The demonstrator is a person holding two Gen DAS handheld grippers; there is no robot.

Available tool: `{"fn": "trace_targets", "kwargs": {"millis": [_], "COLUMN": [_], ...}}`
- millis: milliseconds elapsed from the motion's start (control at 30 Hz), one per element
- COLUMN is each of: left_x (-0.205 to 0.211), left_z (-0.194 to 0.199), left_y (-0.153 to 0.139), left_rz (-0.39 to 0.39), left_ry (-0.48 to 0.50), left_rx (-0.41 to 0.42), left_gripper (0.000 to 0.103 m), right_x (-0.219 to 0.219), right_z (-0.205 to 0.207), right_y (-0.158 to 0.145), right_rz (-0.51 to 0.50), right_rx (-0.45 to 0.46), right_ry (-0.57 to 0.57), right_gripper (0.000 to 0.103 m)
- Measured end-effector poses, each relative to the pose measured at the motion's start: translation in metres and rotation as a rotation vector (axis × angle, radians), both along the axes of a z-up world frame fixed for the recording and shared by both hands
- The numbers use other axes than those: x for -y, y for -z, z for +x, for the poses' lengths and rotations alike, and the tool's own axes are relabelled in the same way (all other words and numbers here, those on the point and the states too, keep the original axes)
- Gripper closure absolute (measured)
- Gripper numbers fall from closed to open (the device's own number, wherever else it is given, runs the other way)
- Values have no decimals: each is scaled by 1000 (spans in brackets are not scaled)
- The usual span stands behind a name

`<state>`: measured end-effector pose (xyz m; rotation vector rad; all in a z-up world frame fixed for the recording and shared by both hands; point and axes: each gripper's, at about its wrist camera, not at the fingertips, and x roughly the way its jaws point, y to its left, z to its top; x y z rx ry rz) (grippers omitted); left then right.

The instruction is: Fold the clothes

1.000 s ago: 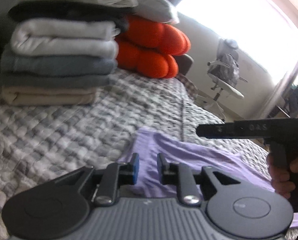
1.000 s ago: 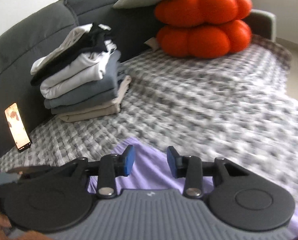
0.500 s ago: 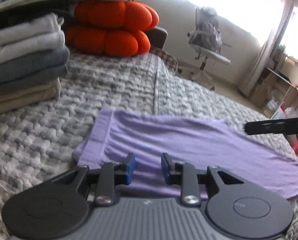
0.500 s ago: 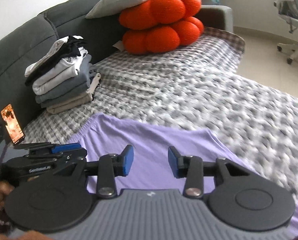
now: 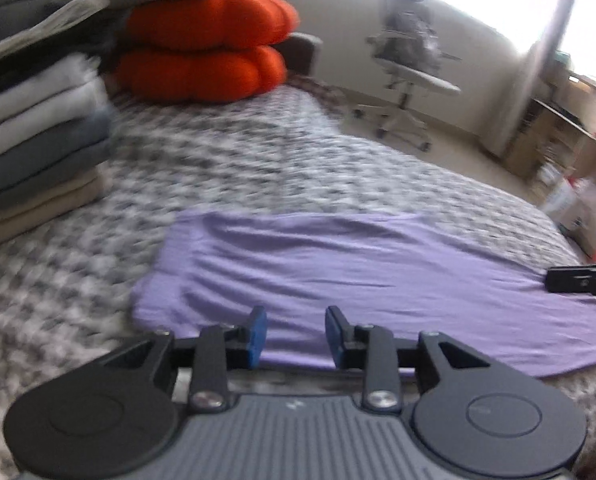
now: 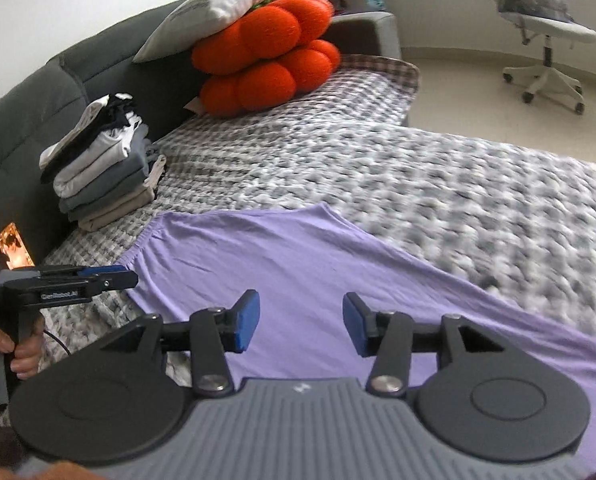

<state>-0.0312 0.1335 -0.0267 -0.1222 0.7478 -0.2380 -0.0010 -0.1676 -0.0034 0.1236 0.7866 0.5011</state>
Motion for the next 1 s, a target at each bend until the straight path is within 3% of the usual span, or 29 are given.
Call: {"fn": "trace_targets", "kwargs": {"millis": [233, 433, 600, 867, 1000], "left_x": [59, 115, 155, 179, 187], "left_z": [-5, -12, -22, -32, -34], "left_y": [-11, -7, 4, 21, 17], "left_rz": [3, 78, 146, 263, 238], "left_ry": [204, 405, 563, 660, 689], "left_rx": [27, 50, 40, 14, 15], "left_gripper": [67, 67, 67, 67, 67], "right_x": [34, 57, 84, 138, 159], "right_z": [-23, -46, -65, -97, -110], "right_y": [12, 25, 36, 49, 47], "right_rz": [-32, -126, -148, -126, -120], "right_rx": [4, 38, 35, -3, -21], "right_ry": [45, 42, 66, 173, 233], "right_gripper": [52, 52, 52, 52, 52]}}
